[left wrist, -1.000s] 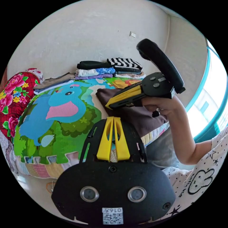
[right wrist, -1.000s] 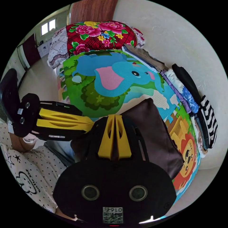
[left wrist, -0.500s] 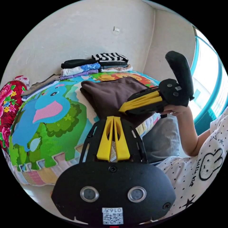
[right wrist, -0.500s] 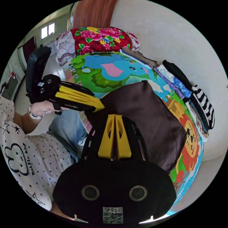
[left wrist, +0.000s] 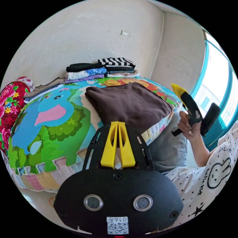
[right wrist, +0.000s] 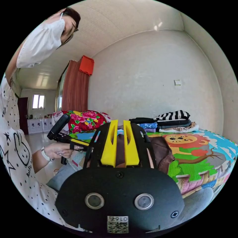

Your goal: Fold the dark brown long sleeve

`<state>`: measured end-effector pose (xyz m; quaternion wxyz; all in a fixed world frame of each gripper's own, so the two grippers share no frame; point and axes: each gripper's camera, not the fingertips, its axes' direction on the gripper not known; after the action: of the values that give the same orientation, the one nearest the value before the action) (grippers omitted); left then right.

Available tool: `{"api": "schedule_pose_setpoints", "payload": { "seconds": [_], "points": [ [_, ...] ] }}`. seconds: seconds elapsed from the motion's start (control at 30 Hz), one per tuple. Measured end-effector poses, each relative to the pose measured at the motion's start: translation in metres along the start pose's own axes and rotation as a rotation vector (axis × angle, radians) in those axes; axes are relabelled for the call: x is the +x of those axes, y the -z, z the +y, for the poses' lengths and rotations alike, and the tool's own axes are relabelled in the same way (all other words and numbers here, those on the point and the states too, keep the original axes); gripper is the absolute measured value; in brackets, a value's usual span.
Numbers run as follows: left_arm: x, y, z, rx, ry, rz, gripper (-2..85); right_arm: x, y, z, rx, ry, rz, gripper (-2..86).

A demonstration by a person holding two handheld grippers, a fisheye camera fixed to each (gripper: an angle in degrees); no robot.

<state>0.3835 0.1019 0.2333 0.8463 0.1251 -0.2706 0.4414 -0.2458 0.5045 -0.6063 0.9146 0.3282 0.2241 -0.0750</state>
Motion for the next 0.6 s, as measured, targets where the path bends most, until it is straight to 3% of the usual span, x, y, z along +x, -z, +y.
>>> {"api": "schedule_pose_setpoints", "payload": {
  "seconds": [0.13,0.23,0.37,0.47,0.6],
  "points": [
    [0.004,0.014,0.000,0.019,0.012,0.020,-1.0,-0.012,0.027,0.009,-0.194,-0.032,-0.031,12.7],
    [0.020,0.034,0.000,0.060,-0.013,0.012,-0.9,-0.053,0.045,0.014,-0.232,0.220,0.132,15.4],
    [0.055,0.073,0.012,0.250,-0.172,0.105,-0.7,-0.095,0.052,0.012,-0.310,0.539,0.188,18.0],
    [0.080,0.092,0.016,0.300,-0.244,0.056,0.4,-0.110,0.044,0.011,-0.370,0.682,0.281,18.4],
    [0.110,0.103,0.019,0.283,-0.317,-0.030,8.9,-0.119,0.039,0.003,-0.390,0.740,0.337,17.5]
  ]
}}
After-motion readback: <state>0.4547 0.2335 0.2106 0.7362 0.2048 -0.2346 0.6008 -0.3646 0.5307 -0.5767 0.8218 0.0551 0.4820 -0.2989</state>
